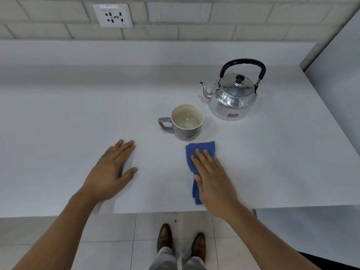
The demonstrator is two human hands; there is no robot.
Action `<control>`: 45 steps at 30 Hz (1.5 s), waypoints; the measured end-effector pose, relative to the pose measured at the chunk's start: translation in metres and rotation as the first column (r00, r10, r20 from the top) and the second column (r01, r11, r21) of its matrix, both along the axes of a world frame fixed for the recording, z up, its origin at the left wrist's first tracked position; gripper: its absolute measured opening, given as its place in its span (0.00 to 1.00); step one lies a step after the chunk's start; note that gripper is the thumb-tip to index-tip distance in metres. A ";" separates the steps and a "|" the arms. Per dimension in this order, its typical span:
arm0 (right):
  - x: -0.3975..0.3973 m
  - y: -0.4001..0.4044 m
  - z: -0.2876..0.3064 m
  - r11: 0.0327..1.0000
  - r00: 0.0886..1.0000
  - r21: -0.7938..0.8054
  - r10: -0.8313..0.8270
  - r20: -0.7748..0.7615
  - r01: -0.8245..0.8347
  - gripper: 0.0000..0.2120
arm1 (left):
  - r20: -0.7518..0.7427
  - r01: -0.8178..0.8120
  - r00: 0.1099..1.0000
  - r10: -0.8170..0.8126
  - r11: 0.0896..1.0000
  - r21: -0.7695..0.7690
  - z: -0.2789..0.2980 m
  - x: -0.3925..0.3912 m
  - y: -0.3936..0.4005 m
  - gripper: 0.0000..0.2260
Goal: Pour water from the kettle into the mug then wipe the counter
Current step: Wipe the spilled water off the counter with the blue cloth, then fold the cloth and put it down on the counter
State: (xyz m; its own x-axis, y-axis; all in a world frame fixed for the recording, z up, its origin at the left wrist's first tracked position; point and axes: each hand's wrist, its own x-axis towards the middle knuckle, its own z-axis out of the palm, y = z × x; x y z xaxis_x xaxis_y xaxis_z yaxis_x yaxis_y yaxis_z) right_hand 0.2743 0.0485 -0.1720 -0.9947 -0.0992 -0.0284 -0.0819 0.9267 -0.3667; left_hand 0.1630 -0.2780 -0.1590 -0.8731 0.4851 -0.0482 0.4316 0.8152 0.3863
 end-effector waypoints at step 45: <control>-0.049 -0.059 0.084 0.605 0.930 -0.714 -0.315 0.191 0.352 0.06 | 0.293 -0.572 0.819 0.493 0.666 0.479 0.056 0.011 0.031 0.06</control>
